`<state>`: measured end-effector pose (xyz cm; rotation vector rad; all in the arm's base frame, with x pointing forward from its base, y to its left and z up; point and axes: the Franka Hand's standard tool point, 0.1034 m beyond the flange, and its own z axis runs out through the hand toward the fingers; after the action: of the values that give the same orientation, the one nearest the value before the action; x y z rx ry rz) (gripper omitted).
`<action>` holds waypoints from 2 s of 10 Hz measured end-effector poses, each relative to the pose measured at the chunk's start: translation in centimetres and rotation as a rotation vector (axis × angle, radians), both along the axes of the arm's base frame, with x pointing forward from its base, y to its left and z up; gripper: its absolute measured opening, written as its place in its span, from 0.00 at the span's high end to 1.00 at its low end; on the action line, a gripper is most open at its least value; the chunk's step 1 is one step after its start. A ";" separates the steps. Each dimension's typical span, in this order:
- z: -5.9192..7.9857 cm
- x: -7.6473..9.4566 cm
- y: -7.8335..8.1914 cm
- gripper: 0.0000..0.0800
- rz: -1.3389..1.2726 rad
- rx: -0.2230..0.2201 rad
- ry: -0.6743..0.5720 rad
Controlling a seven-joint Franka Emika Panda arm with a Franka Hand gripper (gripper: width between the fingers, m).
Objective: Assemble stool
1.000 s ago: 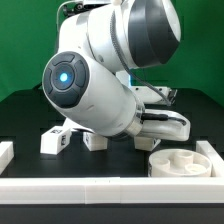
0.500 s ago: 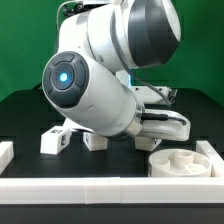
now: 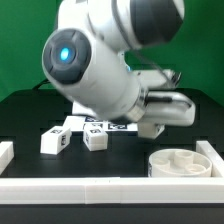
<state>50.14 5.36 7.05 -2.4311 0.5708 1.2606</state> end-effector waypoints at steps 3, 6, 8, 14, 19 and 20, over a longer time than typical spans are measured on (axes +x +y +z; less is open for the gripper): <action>0.9 1.3 0.4 0.58 0.005 -0.003 -0.072; 0.8 2.8 0.1 0.58 0.006 -0.016 -0.172; 3.0 4.7 0.0 0.58 -0.006 -0.067 -0.318; 5.1 7.6 -0.1 0.58 -0.076 -0.243 -0.708; 7.2 10.9 0.0 0.58 0.064 -0.360 -1.078; 7.1 11.2 -0.1 0.58 0.045 -0.391 -1.157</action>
Offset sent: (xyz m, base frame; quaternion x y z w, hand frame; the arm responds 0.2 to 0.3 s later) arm 0.0000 0.0000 0.0000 0.0000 0.0000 0.0000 1.0000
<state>61.36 5.30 14.17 -2.9207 0.4027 -0.4015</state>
